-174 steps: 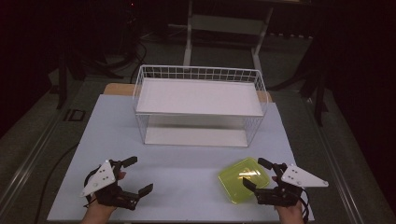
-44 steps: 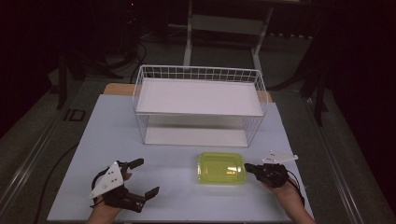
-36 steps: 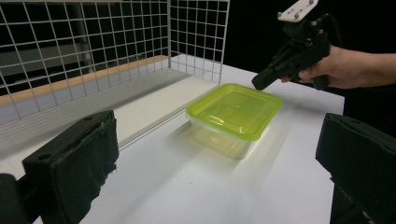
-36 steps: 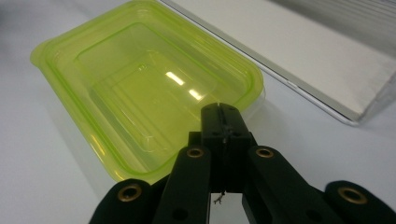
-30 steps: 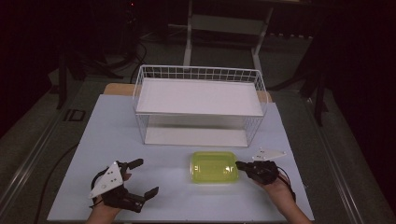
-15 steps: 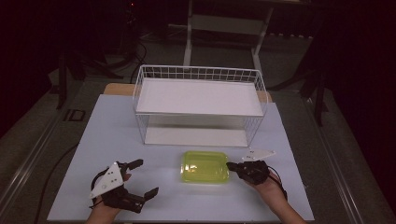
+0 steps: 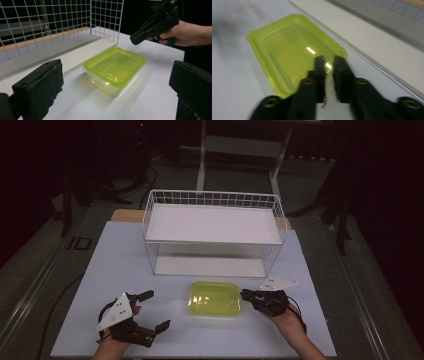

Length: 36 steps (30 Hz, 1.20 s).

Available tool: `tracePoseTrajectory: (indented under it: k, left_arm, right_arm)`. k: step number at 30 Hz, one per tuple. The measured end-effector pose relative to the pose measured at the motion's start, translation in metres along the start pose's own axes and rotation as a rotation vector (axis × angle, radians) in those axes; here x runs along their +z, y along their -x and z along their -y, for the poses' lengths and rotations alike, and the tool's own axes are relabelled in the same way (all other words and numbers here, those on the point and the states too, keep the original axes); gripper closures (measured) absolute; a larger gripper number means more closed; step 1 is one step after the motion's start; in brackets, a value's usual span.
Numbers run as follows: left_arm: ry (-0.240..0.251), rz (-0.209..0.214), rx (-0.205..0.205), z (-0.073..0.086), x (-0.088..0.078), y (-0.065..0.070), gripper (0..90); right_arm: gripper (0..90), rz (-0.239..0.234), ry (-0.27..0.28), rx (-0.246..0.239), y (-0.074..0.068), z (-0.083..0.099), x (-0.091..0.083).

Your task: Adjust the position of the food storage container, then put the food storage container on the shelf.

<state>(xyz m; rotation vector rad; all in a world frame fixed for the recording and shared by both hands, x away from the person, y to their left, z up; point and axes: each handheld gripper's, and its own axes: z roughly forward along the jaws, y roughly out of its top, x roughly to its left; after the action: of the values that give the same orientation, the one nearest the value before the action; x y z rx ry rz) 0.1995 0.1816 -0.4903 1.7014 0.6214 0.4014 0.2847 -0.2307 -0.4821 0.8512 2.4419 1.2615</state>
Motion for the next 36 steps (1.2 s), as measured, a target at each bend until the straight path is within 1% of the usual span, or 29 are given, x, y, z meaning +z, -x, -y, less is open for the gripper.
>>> tracePoseTrajectory:
  k: [2, 3, 4, 5, 6, 7, 8, 9, 10, 11, 12, 13, 14, 15, 16, 17, 18, 20, 21, 22, 23, 24, 26, 27, 29, 30, 32, 34, 36]
  left_arm:
    - [-0.008, 0.004, 0.007, -0.001, 0.002, -0.001, 0.1]
    - [-0.008, 0.004, 0.007, -0.001, 0.002, -0.001, 0.1]
    - [-0.013, 0.008, 0.027, -0.001, 0.003, 0.0, 0.1]
    - [-0.028, 0.008, 0.031, -0.002, 0.005, 0.001, 0.1]
    - [-0.041, 0.014, 0.026, -0.002, 0.006, 0.001, 0.1]
    - [-0.048, 0.02, 0.014, -0.002, 0.007, 0.002, 0.1]
    - [-0.062, 0.027, 0.001, -0.002, 0.009, 0.002, 0.1]
    - [-0.072, 0.029, -0.004, -0.001, 0.01, 0.002, 0.1]
    - [-0.089, 0.026, -0.009, -0.001, 0.012, 0.002, 0.1]
    - [-0.095, 0.033, -0.017, -0.002, 0.013, 0.001, 0.1]
    - [-0.099, 0.034, -0.028, -0.002, 0.014, 0.001, 0.2]
    - [-0.105, 0.024, -0.037, -0.003, 0.016, 0.001, 0.1]
    - [-0.106, 0.021, -0.038, -0.004, 0.017, 0.001, 0.1]
    - [-0.117, 0.028, -0.039, -0.007, 0.018, 0.001, 0.1]
    - [-0.133, 0.032, -0.04, -0.01, 0.02, 0.0, 0.1]
    - [-0.138, 0.021, -0.037, -0.014, 0.021, -0.001, 0.1]
    - [-0.134, 0.023, -0.043, -0.016, 0.022, -0.002, 0.1]
    - [-0.13, 0.023, -0.074, -0.022, 0.026, -0.006, 0.1]
    - [-0.136, 0.024, -0.086, -0.024, 0.029, -0.008, 0.1]
    - [-0.143, 0.028, -0.09, -0.027, 0.033, -0.01, 0.1]
    - [-0.15, 0.031, -0.09, -0.029, 0.035, -0.011, 0.1]
    - [-0.163, 0.03, -0.092, -0.031, 0.039, -0.012, 0.1]
    - [-0.193, 0.036, -0.101, -0.033, 0.046, -0.015, 0.1]
    - [-0.206, 0.031, -0.11, -0.033, 0.05, -0.016, 0.1]
    - [-0.219, 0.048, -0.169, -0.032, 0.058, -0.021, 0.1]
    - [-0.22, 0.047, -0.196, -0.031, 0.061, -0.023, 0.1]
    - [-0.251, 0.058, -0.259, -0.03, 0.069, -0.028, 0.1]
    - [-0.273, 0.069, -0.309, -0.028, 0.076, -0.031, 0.1]
    - [-0.296, 0.065, -0.363, -0.025, 0.082, -0.034, 0.1]
  right_arm:
    - [53.8, 0.003, 0.023, 0.025, -0.003, 0.001, -0.005]
    - [53.8, 0.003, 0.023, 0.025, -0.003, 0.001, -0.005]
    - [46.9, 0.027, 0.024, 0.033, -0.004, 0.002, -0.007]
    - [37.3, 0.015, 0.038, 0.044, -0.005, 0.004, -0.01]
    - [29.5, 0.027, 0.054, 0.05, -0.006, 0.005, -0.012]
    - [24.5, 0.025, 0.067, 0.067, -0.006, 0.006, -0.013]
    - [17.1, 0.015, 0.069, 0.069, -0.006, 0.007, -0.014]
    - [12.0, 0.033, 0.077, 0.065, -0.008, 0.008, -0.015]
    - [12.4, 0.055, 0.082, 0.056, -0.009, 0.008, -0.015]
    - [12.4, 0.098, 0.081, 0.044, -0.011, 0.008, -0.016]
    - [12.9, 0.116, 0.081, 0.031, -0.013, 0.007, -0.016]
    - [14.9, 0.121, 0.087, 0.041, -0.013, 0.007, -0.017]
    - [15.1, 0.103, 0.095, 0.066, -0.012, 0.006, -0.017]
    - [15.8, 0.075, 0.095, 0.082, -0.01, 0.006, -0.018]
    - [16.0, 0.052, 0.105, 0.085, -0.009, 0.005, -0.019]
    - [16.0, 0.058, 0.115, 0.093, -0.008, 0.005, -0.02]
    - [16.3, 0.089, 0.109, 0.095, -0.008, 0.004, -0.021]
    - [19.4, 0.083, 0.1, 0.118, -0.005, 0.003, -0.023]
    - [18.5, 0.098, 0.086, 0.132, -0.004, 0.002, -0.022]
    - [18.0, 0.122, 0.06, 0.139, -0.003, 0.001, -0.021]
    - [16.6, 0.134, 0.039, 0.148, -0.002, 0.001, -0.021]
    - [15.3, 0.131, 0.034, 0.161, -0.001, 0.0, -0.02]
    - [13.3, 0.107, 0.034, 0.21, 0.001, 0.0, -0.019]
    - [12.9, 0.107, 0.031, 0.228, 0.002, -0.001, -0.018]
    - [12.3, 0.086, 0.023, 0.279, 0.004, -0.002, -0.015]
    - [12.1, 0.08, 0.021, 0.293, 0.004, -0.003, -0.014]
    - [11.8, 0.04, 0.023, 0.356, 0.005, -0.003, -0.011]
    - [13.4, 0.012, 0.001, 0.41, 0.006, -0.003, -0.008]
    - [16.0, -0.022, -0.01, 0.47, 0.007, -0.002, -0.006]
